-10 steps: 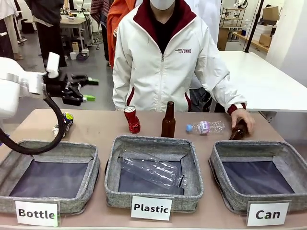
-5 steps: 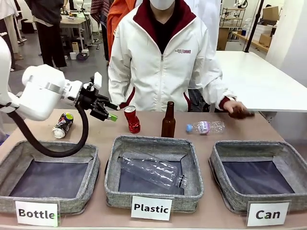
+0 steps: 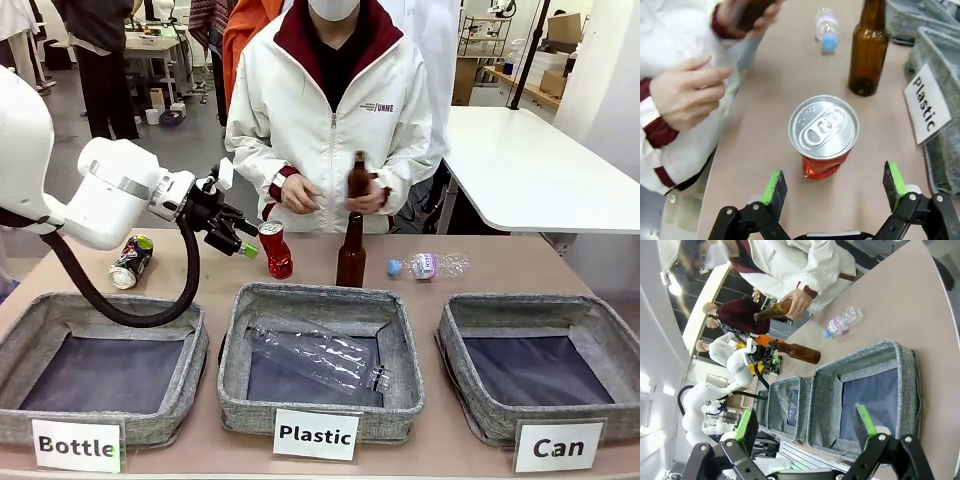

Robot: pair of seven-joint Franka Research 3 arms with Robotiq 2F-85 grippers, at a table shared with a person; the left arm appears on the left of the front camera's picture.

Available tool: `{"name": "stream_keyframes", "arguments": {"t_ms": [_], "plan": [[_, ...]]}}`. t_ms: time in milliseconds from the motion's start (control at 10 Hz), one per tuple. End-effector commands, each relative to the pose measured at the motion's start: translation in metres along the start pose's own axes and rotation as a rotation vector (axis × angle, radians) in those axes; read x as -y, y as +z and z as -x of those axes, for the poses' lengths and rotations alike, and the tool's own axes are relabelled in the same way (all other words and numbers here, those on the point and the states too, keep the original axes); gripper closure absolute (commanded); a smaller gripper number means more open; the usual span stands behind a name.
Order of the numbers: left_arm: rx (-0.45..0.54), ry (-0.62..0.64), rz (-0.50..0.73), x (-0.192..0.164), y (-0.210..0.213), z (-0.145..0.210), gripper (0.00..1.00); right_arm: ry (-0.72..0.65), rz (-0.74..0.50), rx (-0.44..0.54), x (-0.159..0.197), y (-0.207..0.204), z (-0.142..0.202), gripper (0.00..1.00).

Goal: Sort the can waste into the basket.
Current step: Pick up the can waste from the table and place it in the right Fabric basket.

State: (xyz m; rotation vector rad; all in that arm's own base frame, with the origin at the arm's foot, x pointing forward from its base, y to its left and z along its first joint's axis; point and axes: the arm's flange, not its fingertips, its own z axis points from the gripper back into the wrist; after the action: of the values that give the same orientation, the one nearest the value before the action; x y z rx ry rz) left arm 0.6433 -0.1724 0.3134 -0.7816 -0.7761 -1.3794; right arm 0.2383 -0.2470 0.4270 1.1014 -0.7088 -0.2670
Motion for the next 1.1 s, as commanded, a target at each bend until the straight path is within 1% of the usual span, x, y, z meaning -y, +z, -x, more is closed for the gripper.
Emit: {"name": "stream_keyframes", "arguments": {"t_ms": [0, 100, 200, 400, 500, 600, 700, 800, 900, 1000], "plan": [[0.126, -0.028, -0.044, 0.004, 0.051, -0.002, 0.0, 0.025, -0.02, 0.018, 0.001, 0.0, -0.002, 0.0], [0.188, -0.064, -0.129, 0.023, 0.104, -0.003, 0.0, 0.025, -0.02, 0.018, 0.001, 0.0, -0.002, 0.0], [0.227, -0.096, -0.189, 0.054, 0.166, 0.001, 0.0, 0.025, -0.02, 0.018, 0.001, 0.0, -0.002, 0.0], [0.284, -0.131, -0.18, 0.124, 0.258, 0.014, 0.0, 0.025, -0.02, 0.018, 0.001, 0.0, -0.002, 0.0], [0.31, -0.121, -0.276, 0.156, 0.301, 0.024, 0.0, 0.025, -0.02, 0.018, 0.001, 0.0, -0.002, 0.0], [0.313, -0.097, -0.416, 0.187, 0.345, 0.045, 0.0, 0.025, -0.02, 0.018, 0.001, 0.0, -0.002, 0.0], [0.308, -0.054, -0.489, 0.214, 0.376, 0.07, 0.0, 0.025, -0.02, 0.018, 0.001, 0.0, -0.002, 0.0], [0.368, 0.006, -0.611, 0.243, 0.406, 0.099, 0.0, 0.025, -0.02, 0.018, 0.001, 0.0, -0.002, 0.0], [0.402, 0.017, -0.677, 0.275, 0.429, 0.13, 0.0, 0.025, -0.02, 0.018, 0.001, 0.0, -0.002, 0.0], [0.412, 0.089, -0.769, 0.302, 0.446, 0.158, 0.0, 0.025, -0.02, 0.018, 0.001, 0.0, -0.002, 0.0]]}}
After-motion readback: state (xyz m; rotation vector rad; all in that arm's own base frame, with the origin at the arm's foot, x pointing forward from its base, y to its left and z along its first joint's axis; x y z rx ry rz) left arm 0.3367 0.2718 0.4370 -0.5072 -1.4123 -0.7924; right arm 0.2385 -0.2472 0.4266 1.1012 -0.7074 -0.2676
